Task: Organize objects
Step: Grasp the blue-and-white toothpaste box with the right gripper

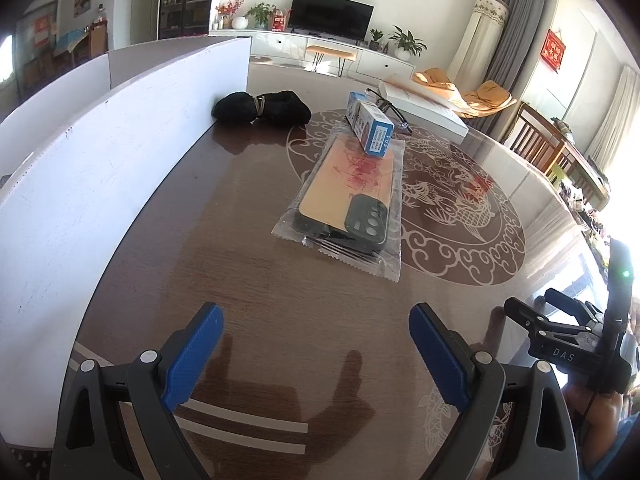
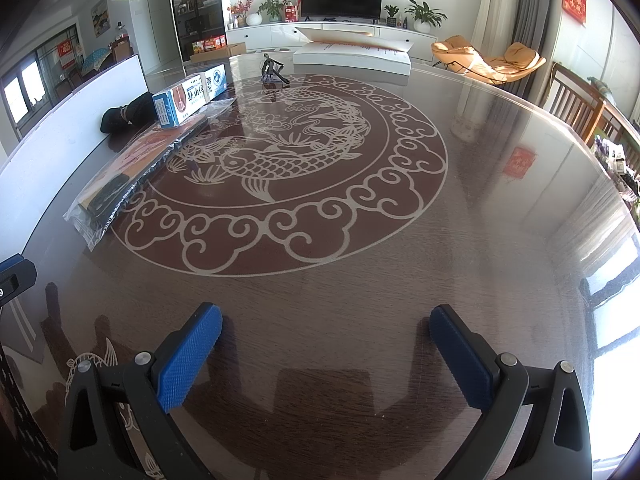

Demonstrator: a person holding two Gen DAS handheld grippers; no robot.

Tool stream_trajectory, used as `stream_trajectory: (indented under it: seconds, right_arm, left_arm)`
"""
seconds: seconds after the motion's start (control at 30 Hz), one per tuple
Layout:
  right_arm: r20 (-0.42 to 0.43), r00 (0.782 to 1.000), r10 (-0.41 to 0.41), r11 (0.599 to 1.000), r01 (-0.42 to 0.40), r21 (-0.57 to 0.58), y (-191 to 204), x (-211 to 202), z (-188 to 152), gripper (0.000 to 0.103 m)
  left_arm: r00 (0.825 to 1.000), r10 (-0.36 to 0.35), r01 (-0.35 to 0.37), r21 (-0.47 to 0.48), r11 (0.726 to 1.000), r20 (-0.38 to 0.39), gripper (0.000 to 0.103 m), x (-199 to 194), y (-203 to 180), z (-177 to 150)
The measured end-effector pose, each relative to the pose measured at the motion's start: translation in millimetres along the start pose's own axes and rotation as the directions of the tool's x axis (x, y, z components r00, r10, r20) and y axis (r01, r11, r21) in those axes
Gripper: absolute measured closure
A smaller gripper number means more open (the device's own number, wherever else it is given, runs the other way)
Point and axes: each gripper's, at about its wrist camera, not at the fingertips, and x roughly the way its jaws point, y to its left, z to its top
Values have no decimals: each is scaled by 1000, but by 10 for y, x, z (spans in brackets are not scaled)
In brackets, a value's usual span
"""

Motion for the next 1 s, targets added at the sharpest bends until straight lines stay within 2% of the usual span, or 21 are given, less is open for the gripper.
stream_trajectory:
  seconds: [0.13,0.23,0.4,0.5,0.63,0.7,0.77,0.8,0.83,0.87,0.9,0.93,1.0]
  right_arm:
    - [-9,1000,10,1000,-10,-11,11,30,47,0]
    - [1,1000,29,999,-29,-29,50,57,245,0]
    - [81,993,91,987,-79,-141,361,44,827,0]
    - [81,985,152,973,-135,-187,644,175,1199,0]
    - [48,975,216,965,-206,-165,1075,443,1654,0]
    - [18,979,202,969,-198,-145,1292,624,1850,0]
    - [-16,988,152,979,-153,-136,1465,809,1982,1]
    - [-40,992,116,983,-121,-138,1533,908,2037,4]
    - [-59,994,88,986,-95,-138,1568,988,2075,25]
    - [-85,993,83,987,-93,-129,1582,1071,2105,56]
    - [-124,988,97,988,-110,-105,1558,1150,2126,71]
    - [-153,982,115,989,-127,-72,1520,1203,2134,80]
    - [-149,978,144,989,-149,-19,1403,1175,2106,81]
  left_arm:
    - [1000,-19,19,-41,999,-6,8,8,69,-4]
    - [1000,-18,17,-40,999,-13,8,28,61,-3]
    - [1000,-10,9,-44,999,-22,8,59,67,-5]
    - [1000,-10,8,-58,998,-23,8,63,92,-6]
    - [1000,-10,9,-66,998,-22,8,61,108,-6]
    - [1000,-10,8,-66,998,-22,8,60,109,-7]
    - [1000,-9,7,-65,998,-22,8,57,110,-7]
    - [1000,-9,8,-65,998,-22,8,55,112,-7]
    - [1000,-10,9,-65,998,-22,8,54,112,-7]
    - [1000,-12,10,-66,998,-21,8,52,113,-7]
    - [1000,-14,12,-68,998,-21,8,51,115,-6]
    - [1000,-16,14,-69,998,-22,8,53,116,-4]
    - [1000,-19,17,-71,997,-24,8,52,117,-7]
